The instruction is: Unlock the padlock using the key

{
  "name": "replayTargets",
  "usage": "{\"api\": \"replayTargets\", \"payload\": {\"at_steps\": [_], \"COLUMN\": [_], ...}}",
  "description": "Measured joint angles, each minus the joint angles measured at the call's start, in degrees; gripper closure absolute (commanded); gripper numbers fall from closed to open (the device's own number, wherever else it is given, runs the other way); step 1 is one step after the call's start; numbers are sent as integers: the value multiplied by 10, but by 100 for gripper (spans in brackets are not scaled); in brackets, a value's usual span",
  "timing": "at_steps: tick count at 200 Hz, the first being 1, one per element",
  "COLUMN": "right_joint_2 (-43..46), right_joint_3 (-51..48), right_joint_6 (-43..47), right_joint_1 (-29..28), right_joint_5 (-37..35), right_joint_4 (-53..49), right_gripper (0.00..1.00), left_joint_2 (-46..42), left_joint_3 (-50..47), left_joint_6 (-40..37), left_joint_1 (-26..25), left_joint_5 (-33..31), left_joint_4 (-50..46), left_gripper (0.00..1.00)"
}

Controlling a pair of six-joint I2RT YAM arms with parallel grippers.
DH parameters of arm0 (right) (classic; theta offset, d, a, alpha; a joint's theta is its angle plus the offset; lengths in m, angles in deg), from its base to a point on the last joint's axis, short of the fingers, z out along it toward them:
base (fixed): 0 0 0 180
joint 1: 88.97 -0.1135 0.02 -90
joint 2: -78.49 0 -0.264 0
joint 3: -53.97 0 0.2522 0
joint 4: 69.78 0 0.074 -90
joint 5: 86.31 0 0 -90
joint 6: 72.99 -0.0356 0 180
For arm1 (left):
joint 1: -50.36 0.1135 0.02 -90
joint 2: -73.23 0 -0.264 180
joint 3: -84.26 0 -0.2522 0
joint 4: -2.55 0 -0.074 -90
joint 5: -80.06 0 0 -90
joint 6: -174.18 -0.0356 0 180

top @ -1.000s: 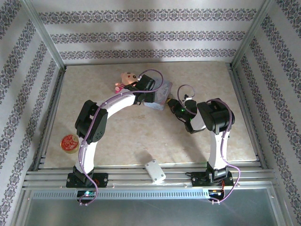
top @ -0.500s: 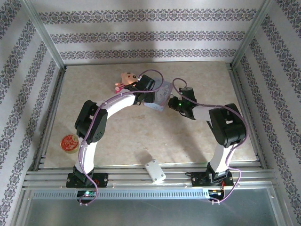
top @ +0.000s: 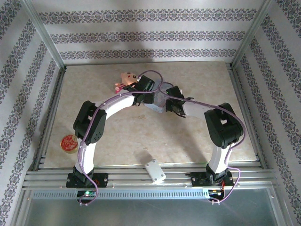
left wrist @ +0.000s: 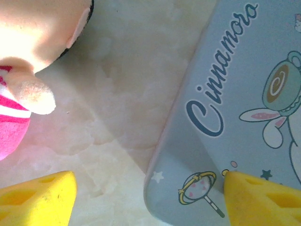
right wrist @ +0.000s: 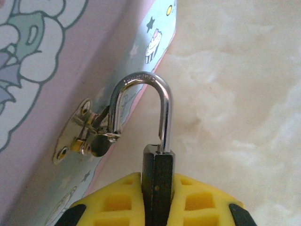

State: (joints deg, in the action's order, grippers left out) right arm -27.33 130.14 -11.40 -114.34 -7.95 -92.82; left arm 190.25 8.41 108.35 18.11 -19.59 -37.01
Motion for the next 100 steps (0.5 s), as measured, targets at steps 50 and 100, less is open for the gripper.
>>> {"api": "replayTargets", "payload": {"at_steps": [50, 100], "right_joint_2": [67, 144], "right_joint_3": [-61, -151], "right_joint_6": [-28, -49], "right_joint_1": [-26, -29], "right_joint_5": [-49, 21], "right_joint_4": [-2, 46], "right_gripper": [100, 100], "left_joint_2": [-16, -36], "left_joint_3": [-19, -43], "left_joint_6": [0, 0], "left_joint_1": [0, 0], "left_joint_5": [6, 4], "left_joint_4": [1, -1], "left_gripper": [20, 20]}}
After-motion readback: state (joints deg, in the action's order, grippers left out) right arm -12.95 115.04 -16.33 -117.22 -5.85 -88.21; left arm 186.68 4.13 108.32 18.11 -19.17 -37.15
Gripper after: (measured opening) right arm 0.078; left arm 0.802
